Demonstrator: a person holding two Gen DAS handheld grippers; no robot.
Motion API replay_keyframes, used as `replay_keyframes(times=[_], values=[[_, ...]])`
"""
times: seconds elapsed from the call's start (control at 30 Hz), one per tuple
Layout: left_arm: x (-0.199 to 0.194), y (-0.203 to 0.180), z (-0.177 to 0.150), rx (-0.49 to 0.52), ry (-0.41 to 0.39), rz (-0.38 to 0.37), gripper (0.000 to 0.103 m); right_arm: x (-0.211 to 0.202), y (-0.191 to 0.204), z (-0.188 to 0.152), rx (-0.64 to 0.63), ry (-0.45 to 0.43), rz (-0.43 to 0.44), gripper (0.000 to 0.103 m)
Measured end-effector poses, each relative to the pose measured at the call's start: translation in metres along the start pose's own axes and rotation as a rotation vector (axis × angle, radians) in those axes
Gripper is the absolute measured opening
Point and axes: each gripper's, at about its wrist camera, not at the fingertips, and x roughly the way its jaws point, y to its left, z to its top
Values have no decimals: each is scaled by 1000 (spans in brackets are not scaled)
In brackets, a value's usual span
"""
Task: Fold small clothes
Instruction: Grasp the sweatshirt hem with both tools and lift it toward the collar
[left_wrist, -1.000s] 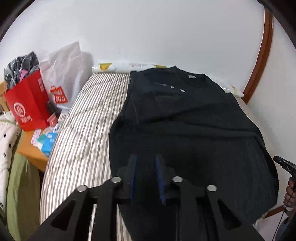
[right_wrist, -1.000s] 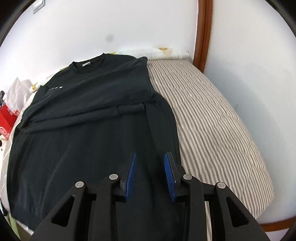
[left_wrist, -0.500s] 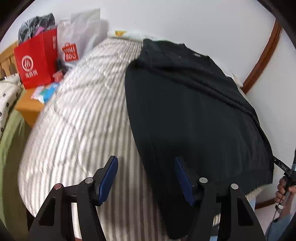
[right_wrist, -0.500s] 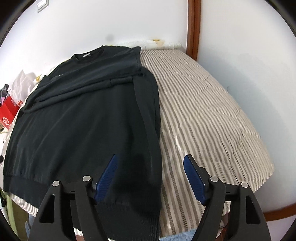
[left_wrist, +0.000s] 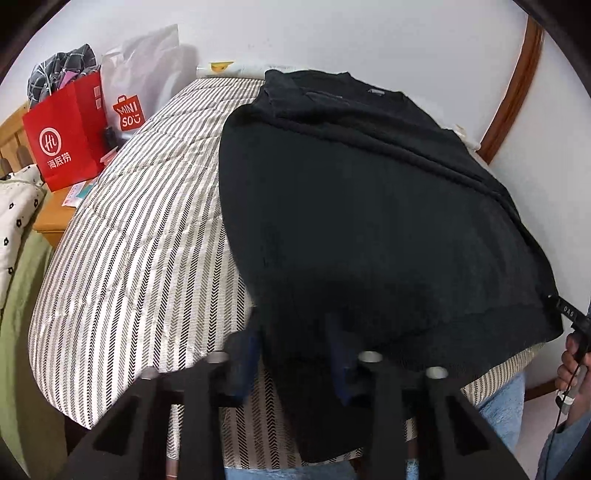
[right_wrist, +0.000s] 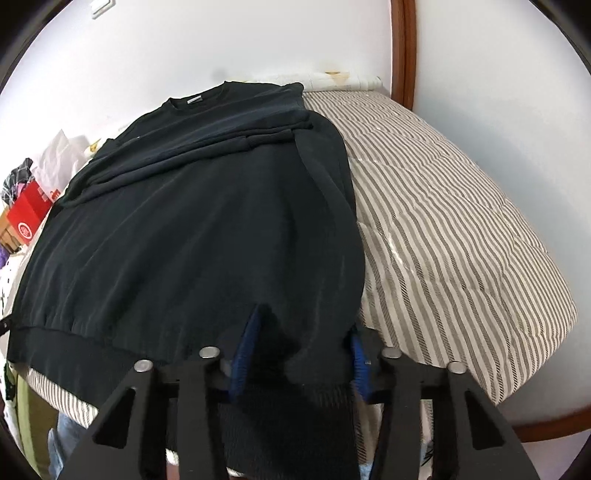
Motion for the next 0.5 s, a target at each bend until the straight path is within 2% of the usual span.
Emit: replay_keyframes(times=[0.03,0.13,0.3,0.4,0.5], values=[[0,2,1,-5,3,13,12,-1,1,1,-7,-5,-6,18],[-3,13,3,-40,5,-41,10,-9,2,3,-19,-23,-12,12],[-35,29,6,-86,-51,-155,8,-38,-6,-3,-26,-78,-3,10],[-57,33,7,-69,-91,-188,8,-60,-15,-8,2,-99,69,9],[-71,36,6,-65,-110,-229,8,-79,-14,-9,-9,-135,101,9]])
